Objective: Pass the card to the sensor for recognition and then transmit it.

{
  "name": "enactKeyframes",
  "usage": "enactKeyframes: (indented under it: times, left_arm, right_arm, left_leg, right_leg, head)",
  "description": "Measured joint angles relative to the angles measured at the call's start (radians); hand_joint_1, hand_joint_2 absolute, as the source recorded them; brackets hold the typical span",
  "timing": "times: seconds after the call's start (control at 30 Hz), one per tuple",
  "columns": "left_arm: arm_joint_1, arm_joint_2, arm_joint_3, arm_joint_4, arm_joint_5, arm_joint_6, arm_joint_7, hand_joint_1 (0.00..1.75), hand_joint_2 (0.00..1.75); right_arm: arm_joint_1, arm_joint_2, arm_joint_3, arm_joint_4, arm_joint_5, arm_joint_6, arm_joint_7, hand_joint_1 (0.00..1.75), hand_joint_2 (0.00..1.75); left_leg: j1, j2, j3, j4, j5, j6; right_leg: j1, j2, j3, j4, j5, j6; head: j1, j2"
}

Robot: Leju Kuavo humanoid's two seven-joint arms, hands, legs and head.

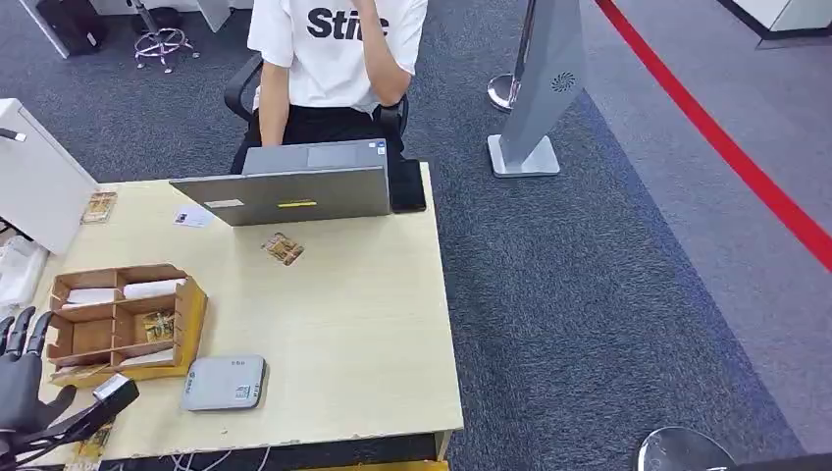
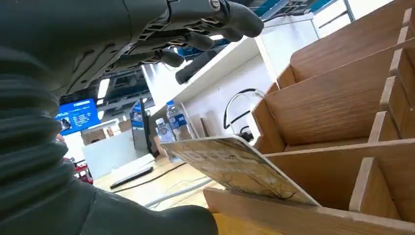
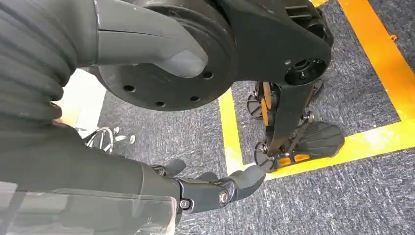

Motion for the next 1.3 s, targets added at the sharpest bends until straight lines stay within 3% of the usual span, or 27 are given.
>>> enactKeyframes:
  times: [0.4, 1.23, 1.27, 1.3]
  left_arm:
    - [-0.008, -0.002, -0.003, 0.01, -0.004, 0.0, 0.0, 0.0, 1.75]
    - [0.003, -0.027, -0.093, 0.012, 0.025, -0.036, -0.013, 0.0, 1.75]
    - [0.005, -0.027, -0.093, 0.012, 0.027, -0.036, -0.015, 0.35, 1.75]
    - [0.006, -0.026, -0.093, 0.012, 0.027, -0.036, -0.016, 1.75, 1.75]
  right_arm:
    - [0.0, 0.0, 0.0, 0.0, 0.0, 0.0, 0.0, 0.0, 1.75]
    - [-0.001, 0.0, 0.0, 0.0, -0.002, 0.0, 0.0, 0.0, 1.75]
    - [-0.001, 0.0, 0.0, 0.0, -0.002, 0.0, 0.0, 0.0, 1.75]
    - [0.0, 0.0, 0.0, 0.0, -0.002, 0.0, -0.001, 0.0, 1.75]
  left_leg:
    - [0.0, 0.0, 0.0, 0.0, 0.0, 0.0]
    - [0.0, 0.0, 0.0, 0.0, 0.0, 0.0]
    - [0.0, 0.0, 0.0, 0.0, 0.0, 0.0]
    - [0.0, 0.0, 0.0, 0.0, 0.0, 0.0]
  right_leg:
    - [0.0, 0.0, 0.0, 0.0, 0.0, 0.0]
    - [0.0, 0.0, 0.0, 0.0, 0.0, 0.0]
    - [0.0, 0.0, 0.0, 0.0, 0.0, 0.0]
    - [0.0, 0.0, 0.0, 0.0, 0.0, 0.0]
  head:
    - [0.0, 0.0]
    - [0.0, 0.0]
    - [0.0, 0.0]
    - [0.0, 0.0]
